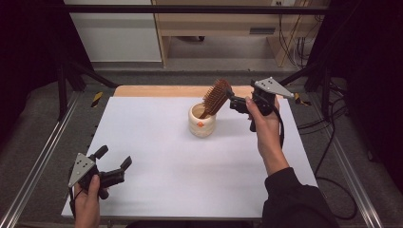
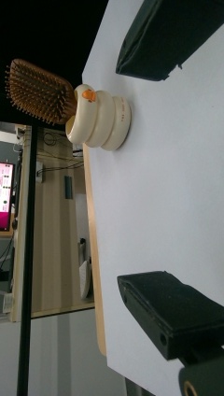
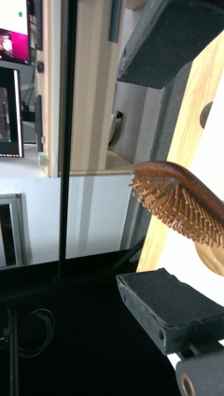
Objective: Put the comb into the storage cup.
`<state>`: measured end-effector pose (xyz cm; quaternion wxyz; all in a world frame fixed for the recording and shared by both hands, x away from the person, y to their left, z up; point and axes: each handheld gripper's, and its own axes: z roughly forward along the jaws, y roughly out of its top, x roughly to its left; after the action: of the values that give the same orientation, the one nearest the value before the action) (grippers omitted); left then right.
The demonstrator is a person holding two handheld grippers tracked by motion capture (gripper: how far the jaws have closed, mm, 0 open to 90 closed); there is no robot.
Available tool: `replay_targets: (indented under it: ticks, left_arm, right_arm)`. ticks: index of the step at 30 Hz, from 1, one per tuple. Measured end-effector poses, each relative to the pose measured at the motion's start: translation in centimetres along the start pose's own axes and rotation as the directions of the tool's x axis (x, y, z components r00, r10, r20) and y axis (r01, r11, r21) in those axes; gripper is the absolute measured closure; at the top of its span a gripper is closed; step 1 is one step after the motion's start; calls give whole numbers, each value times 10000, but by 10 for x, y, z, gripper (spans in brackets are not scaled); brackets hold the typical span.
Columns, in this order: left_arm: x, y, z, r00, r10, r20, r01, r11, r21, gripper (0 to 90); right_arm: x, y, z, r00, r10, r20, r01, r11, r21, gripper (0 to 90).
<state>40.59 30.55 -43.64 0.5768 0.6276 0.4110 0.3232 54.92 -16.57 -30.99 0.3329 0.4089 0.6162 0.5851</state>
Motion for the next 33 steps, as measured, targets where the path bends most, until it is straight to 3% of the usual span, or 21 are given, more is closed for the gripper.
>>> replay_targets:
  ticks: [11, 18, 33]
  left_arm:
    - [9, 4, -9, 9998, 86, -192, -90, 9998, -183, 18]
    - [7, 4, -15, 9983, 545, -216, -548, 9984, -130, 15]
    - [12, 0, -18, 9983, 479, -325, -484, 9987, -139, 15]
  right_arm:
    - [-8, 0, -19, 9998, -223, 20, 223, 9993, -312, 48]
    - [-14, 2, -34, 9997, -232, 1, 232, 9988, -442, 40]
    - [-21, -1, -56, 9997, -248, 34, 249, 9986, -476, 39]
